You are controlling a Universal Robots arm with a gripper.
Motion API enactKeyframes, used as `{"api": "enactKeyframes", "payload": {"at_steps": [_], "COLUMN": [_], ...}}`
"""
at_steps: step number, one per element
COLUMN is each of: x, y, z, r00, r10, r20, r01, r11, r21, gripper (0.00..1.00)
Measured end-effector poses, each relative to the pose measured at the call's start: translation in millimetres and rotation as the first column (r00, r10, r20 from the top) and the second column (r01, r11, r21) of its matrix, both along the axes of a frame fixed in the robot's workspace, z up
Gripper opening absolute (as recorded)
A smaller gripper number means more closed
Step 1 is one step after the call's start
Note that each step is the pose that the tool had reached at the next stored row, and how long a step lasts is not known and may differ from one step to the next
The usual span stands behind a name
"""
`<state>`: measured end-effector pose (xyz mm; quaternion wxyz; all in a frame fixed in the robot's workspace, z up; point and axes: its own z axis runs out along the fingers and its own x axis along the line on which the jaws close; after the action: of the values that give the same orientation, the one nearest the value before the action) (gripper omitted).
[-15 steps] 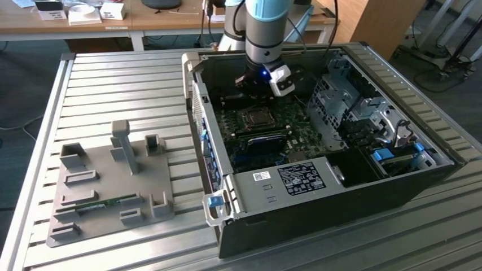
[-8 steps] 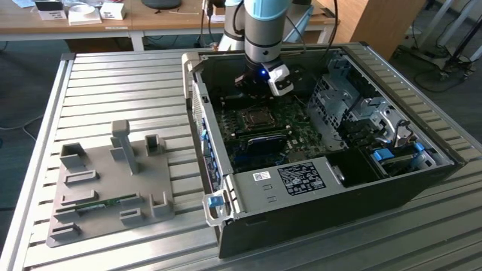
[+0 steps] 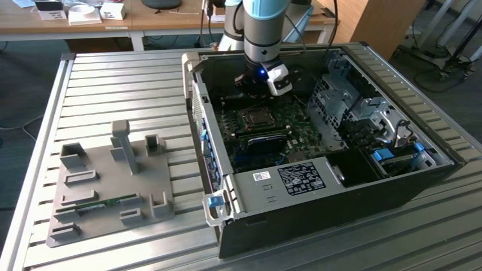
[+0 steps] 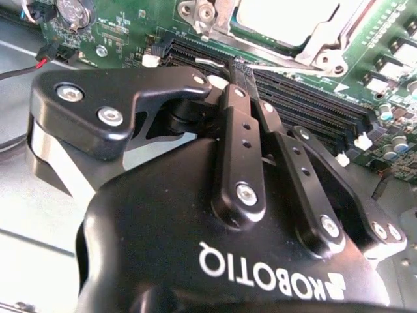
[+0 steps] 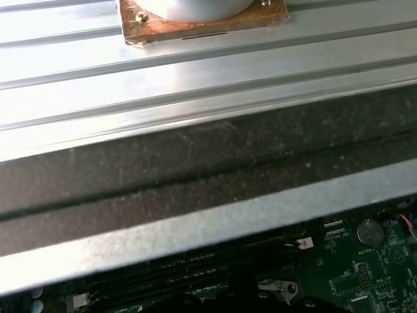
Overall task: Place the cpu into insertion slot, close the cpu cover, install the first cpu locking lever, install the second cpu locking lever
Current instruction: 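Install the first cpu locking lever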
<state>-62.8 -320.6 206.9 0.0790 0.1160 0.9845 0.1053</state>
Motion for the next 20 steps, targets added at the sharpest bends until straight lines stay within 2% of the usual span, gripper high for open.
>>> {"api": "enactKeyframes", "payload": {"at_steps": [20], "x": [-0.4], "y": [-0.2], "z": [-7.5], "r00": [0.9999], "r10": [-0.014], "r20": [0.0052], "r01": [0.014], "r11": [0.9999], "r21": [0.0001], "gripper": [0.11]}}
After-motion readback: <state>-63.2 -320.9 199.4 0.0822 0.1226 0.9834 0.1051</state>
